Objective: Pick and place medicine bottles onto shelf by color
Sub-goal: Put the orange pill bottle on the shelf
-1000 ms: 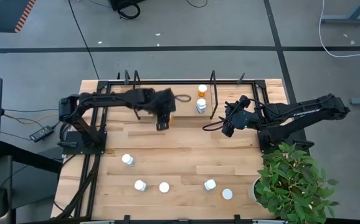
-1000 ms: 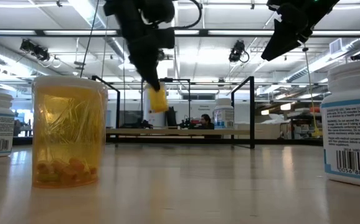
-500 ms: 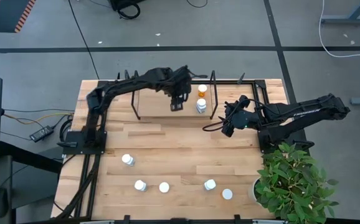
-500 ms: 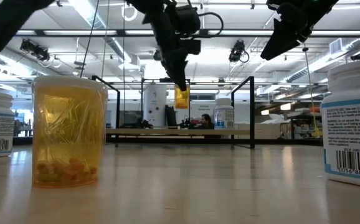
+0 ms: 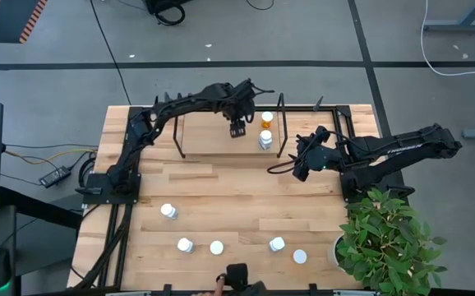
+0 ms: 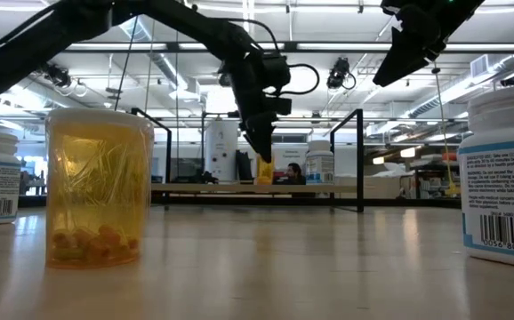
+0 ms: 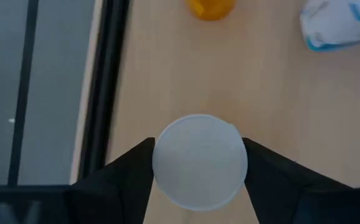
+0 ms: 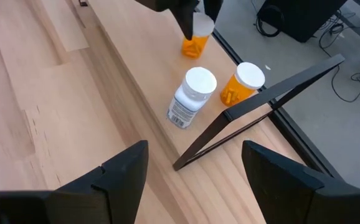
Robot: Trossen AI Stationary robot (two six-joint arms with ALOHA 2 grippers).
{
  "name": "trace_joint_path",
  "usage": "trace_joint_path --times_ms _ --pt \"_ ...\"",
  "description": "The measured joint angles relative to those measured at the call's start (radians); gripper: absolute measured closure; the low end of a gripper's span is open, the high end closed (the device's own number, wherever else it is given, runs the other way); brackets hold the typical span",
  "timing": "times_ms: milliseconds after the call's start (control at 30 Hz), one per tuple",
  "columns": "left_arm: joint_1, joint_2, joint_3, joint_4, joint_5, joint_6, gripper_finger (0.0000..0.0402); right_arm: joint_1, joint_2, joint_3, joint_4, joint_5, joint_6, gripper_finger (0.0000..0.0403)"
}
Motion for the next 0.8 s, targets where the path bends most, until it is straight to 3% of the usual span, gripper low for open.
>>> trace_joint_path --times_ms 800 --pt "0.003 0.003 0.0 0.09 0.052 -0.024 0.0165 0.0 0.0 0.0 0.0 0.0 0.005 0.0136"
